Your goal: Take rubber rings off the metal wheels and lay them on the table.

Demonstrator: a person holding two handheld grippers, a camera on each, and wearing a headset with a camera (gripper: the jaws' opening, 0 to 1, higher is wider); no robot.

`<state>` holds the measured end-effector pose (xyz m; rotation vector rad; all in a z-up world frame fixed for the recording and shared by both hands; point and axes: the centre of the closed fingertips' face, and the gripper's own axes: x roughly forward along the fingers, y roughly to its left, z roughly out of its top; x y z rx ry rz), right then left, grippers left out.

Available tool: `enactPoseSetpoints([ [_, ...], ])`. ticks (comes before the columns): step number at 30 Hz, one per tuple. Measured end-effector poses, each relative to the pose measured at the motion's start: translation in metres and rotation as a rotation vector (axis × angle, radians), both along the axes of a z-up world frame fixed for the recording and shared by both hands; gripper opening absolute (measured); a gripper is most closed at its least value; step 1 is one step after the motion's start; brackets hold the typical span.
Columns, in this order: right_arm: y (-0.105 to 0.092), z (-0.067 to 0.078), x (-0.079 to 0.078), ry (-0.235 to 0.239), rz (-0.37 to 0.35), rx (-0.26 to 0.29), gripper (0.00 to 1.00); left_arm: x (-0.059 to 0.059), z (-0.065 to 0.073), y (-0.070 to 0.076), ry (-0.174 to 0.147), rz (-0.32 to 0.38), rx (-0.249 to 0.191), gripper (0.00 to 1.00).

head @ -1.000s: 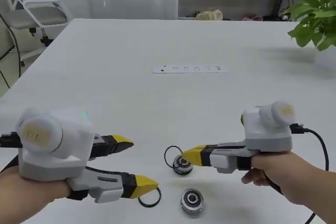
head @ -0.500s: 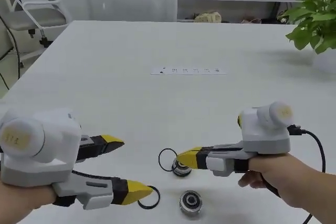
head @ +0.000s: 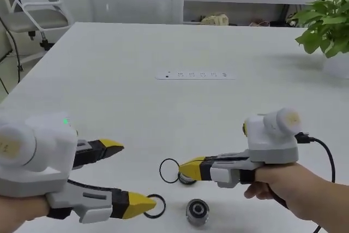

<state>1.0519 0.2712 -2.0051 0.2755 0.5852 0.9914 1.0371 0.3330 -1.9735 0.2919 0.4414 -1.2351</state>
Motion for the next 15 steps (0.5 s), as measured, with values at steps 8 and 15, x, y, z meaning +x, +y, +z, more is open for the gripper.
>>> enactPoseSetpoints([
  [8,0.007,-0.003,-0.004,0.006,0.019,-0.008,0.00,0.000,0.002,0.005,-0.007,0.004,0.003,0.76],
  [15,0.016,-0.011,-0.009,0.023,0.050,-0.027,0.00,-0.001,0.000,0.007,-0.006,0.005,0.005,0.76],
])
